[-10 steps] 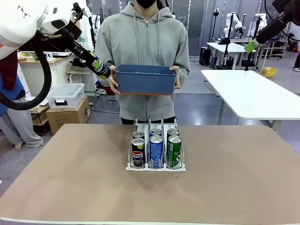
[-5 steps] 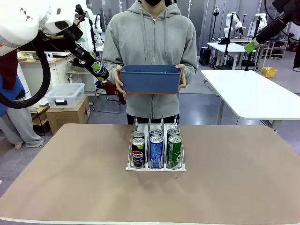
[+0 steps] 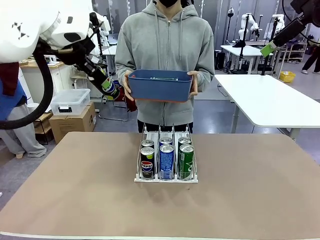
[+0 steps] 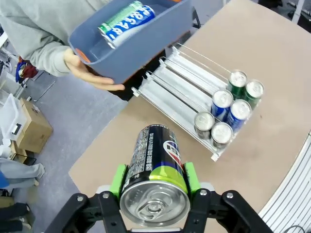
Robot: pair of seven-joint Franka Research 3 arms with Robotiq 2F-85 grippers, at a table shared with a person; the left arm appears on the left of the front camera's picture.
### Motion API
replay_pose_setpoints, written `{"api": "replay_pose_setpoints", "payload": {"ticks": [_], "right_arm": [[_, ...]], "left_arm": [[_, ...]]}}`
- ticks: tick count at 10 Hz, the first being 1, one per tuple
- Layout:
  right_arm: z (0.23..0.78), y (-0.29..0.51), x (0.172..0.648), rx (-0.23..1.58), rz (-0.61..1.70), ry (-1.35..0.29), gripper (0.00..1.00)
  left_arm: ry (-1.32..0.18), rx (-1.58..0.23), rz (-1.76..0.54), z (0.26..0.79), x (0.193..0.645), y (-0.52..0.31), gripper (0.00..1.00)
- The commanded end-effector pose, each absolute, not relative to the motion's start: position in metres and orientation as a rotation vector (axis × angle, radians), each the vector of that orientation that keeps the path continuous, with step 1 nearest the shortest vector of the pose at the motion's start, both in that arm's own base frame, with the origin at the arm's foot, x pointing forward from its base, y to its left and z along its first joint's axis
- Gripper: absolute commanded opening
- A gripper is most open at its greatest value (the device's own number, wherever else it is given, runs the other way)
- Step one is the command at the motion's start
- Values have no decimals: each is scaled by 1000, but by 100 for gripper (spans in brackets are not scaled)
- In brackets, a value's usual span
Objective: Fill the beverage cans into the dispenser.
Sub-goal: Place the picked Pepsi coke in the line of the Automatic Can Dispenser with the same cans.
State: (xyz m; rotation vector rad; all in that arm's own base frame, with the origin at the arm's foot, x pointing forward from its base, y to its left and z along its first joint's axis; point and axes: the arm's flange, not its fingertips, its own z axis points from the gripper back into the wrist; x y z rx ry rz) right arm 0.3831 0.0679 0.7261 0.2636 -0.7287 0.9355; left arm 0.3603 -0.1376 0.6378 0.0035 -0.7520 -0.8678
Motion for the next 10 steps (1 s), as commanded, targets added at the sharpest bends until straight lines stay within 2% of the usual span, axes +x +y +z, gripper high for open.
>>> {"api": "replay_pose_setpoints", "payload": {"ticks": [1, 5, 6, 10], "right_arm": [[726, 67, 382, 274, 941, -731, 100], [726, 67, 382, 274, 941, -731, 100], [726, 67, 382, 274, 941, -731, 100], [726, 67, 382, 274, 941, -731, 100]], "left_arm": [[-775, 28, -913, 621, 335, -140, 58], [-760, 11, -1069, 601, 293, -152, 58], [-740, 13, -999, 604, 308, -157, 58], [-740, 13, -999, 604, 308, -157, 58]]}}
